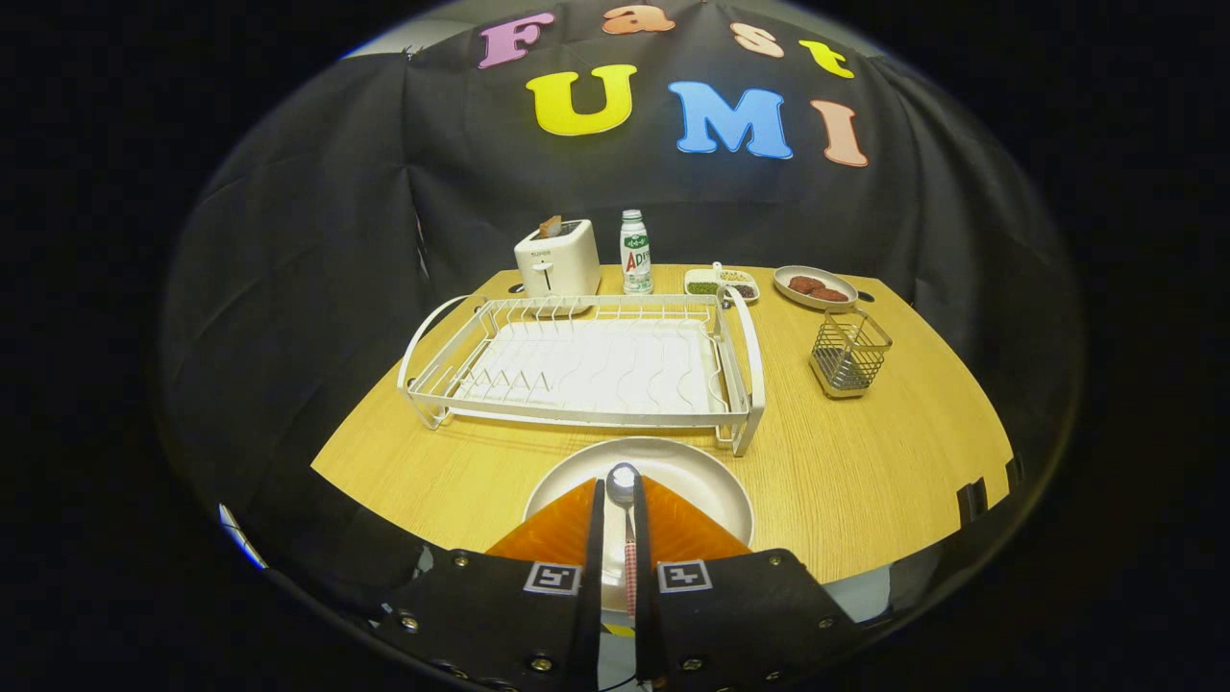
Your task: Take the plate from the dish rack, then take the spoon from the basket and place it into the plate.
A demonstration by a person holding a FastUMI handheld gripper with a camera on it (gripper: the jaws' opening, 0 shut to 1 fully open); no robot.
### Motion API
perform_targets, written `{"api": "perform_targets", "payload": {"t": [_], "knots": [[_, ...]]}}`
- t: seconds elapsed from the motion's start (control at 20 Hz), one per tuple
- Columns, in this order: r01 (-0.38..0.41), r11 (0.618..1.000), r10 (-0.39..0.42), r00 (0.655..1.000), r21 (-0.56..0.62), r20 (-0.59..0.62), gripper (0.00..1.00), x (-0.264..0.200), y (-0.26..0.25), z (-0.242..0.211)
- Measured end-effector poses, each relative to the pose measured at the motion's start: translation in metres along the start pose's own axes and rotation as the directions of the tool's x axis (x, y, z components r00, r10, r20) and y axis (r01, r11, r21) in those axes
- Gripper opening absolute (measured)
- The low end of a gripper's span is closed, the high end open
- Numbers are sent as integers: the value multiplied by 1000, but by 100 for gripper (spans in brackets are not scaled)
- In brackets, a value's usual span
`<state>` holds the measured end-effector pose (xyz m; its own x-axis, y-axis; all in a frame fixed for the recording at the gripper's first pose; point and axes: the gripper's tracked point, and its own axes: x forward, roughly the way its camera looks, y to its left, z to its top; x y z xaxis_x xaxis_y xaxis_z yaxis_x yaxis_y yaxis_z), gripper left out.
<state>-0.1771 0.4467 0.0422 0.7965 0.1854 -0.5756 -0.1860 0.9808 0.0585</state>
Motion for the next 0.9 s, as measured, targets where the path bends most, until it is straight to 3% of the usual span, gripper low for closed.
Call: {"api": "perform_targets", "payload": {"t": [0.2,0.5,0.7,0.9], "knots": [[7,1000,-7,1000,-3,20,15,-4,-2,11],[37,999,-35,990,-10,139,15,-24,-12,65],[64,998,-56,963,-22,265,15,-47,-22,122],[84,996,-67,913,-25,402,15,-78,-29,178]]}}
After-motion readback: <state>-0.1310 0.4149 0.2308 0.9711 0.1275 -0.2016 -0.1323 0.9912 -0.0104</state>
